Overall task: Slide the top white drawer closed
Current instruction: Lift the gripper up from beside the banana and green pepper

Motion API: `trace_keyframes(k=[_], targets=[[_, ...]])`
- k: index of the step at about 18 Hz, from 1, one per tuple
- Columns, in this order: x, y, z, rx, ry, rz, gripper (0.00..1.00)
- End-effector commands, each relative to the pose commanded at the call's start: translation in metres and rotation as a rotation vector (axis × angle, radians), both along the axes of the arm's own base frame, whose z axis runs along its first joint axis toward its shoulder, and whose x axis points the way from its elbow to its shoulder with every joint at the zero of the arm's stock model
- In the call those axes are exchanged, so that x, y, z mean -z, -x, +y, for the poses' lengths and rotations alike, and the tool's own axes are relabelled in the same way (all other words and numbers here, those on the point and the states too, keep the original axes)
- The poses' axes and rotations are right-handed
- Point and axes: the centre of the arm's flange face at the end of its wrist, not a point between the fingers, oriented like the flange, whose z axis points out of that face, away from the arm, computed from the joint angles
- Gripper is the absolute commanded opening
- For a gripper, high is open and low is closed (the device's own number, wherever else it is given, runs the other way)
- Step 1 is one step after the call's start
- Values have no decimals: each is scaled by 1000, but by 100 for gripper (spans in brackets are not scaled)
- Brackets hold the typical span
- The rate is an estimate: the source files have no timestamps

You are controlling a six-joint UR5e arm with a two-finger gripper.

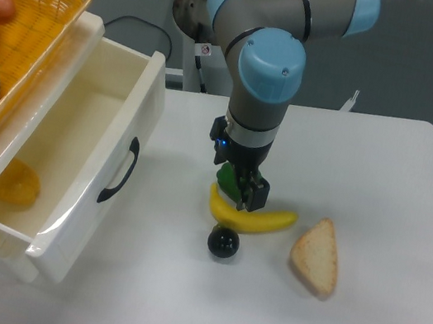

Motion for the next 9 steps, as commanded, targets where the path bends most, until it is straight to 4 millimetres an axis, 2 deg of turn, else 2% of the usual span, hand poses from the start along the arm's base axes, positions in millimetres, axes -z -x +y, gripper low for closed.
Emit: trace_keyframes(k=[9], targets=[[21,7,4,-27,22,-31,100]])
